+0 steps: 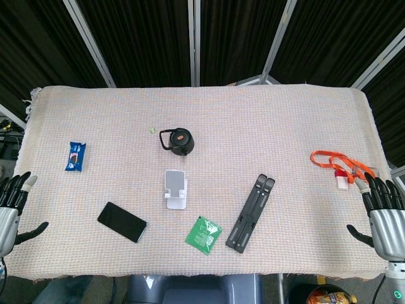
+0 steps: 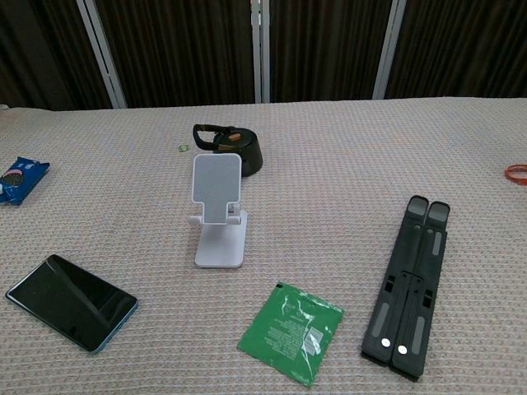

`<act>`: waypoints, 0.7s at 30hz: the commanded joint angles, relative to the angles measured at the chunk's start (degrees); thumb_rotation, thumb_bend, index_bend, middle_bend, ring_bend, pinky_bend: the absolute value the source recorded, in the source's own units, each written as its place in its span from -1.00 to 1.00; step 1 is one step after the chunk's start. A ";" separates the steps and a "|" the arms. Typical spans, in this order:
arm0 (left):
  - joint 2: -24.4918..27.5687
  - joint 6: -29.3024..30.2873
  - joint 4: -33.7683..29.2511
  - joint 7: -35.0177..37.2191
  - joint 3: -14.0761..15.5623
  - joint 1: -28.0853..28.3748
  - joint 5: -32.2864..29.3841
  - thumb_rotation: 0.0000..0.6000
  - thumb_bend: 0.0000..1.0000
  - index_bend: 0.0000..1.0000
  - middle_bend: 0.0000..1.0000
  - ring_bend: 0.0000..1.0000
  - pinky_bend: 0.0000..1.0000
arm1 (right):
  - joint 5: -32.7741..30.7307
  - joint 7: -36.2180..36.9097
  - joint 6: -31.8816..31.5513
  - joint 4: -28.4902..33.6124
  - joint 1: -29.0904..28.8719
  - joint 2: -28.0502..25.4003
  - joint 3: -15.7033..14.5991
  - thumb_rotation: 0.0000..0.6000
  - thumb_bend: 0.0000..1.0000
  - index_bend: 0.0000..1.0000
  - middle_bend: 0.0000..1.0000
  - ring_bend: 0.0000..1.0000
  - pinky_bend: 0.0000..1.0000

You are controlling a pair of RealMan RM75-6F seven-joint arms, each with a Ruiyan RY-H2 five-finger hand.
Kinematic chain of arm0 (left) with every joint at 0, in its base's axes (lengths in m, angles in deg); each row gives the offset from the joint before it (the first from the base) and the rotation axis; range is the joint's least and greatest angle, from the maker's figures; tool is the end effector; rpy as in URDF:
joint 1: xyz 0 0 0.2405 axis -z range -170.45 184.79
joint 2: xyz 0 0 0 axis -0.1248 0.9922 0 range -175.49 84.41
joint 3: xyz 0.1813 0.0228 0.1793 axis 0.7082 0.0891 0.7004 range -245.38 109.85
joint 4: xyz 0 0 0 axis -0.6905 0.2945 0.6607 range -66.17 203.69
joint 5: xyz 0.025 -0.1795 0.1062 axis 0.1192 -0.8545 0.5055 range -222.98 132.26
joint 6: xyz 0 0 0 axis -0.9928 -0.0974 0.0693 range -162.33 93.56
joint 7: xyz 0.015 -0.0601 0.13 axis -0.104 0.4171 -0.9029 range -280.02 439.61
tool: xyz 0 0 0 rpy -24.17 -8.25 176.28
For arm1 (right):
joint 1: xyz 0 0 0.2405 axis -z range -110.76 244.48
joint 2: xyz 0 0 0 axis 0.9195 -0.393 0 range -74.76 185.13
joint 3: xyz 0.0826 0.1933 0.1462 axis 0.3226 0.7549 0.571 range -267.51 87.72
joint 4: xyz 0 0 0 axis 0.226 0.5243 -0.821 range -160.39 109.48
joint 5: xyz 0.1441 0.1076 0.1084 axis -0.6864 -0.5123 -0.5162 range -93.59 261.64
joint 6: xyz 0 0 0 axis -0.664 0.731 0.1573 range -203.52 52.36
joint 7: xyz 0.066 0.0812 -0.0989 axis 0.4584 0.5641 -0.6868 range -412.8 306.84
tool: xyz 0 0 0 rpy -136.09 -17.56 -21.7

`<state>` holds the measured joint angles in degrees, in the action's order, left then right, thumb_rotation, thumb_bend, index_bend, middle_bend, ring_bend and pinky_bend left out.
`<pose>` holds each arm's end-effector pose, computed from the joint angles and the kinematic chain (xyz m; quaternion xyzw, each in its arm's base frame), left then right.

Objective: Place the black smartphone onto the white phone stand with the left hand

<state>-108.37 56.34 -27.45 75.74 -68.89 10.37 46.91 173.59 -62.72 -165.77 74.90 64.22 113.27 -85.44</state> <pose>-0.2869 0.1642 0.1634 -0.6112 -0.3449 -0.4139 0.5798 -0.2815 -0.1727 0.1914 0.6069 -0.3093 0.3842 0.6232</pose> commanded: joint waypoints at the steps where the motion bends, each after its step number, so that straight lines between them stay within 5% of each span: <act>1: -0.03 -0.17 -0.02 -0.21 0.07 0.03 0.01 1.00 -1.00 -1.00 -1.00 -1.00 -1.00 | -0.06 0.05 0.02 0.04 0.04 -0.04 0.02 1.00 -1.00 -1.00 -1.00 -1.00 -1.00; 8: -1.09 -4.99 0.65 -1.13 1.50 2.03 0.91 1.00 -1.00 -1.00 -1.00 -1.00 -1.00 | -0.49 0.80 0.23 0.59 0.24 -0.55 -0.07 1.00 -1.00 -1.00 -1.00 -1.00 -1.00; 14: -5.09 -19.82 3.07 -6.21 2.95 10.64 3.84 1.00 -1.00 -1.00 -1.00 -0.99 -0.91 | -1.37 1.12 1.19 0.36 -0.05 -0.62 0.06 1.00 -1.00 -1.00 -1.00 -1.00 -1.00; 21: -11.04 -29.69 11.05 -9.04 3.56 18.31 7.16 1.00 -1.00 -0.62 -0.81 -0.68 -0.55 | -2.76 0.77 2.14 -0.07 -0.43 -0.38 0.47 1.00 -1.00 -1.00 -1.00 -1.00 -1.00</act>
<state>-117.00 30.25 -18.72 68.33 -65.90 25.66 52.74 170.98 -61.88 -163.77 74.93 63.85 112.84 -85.02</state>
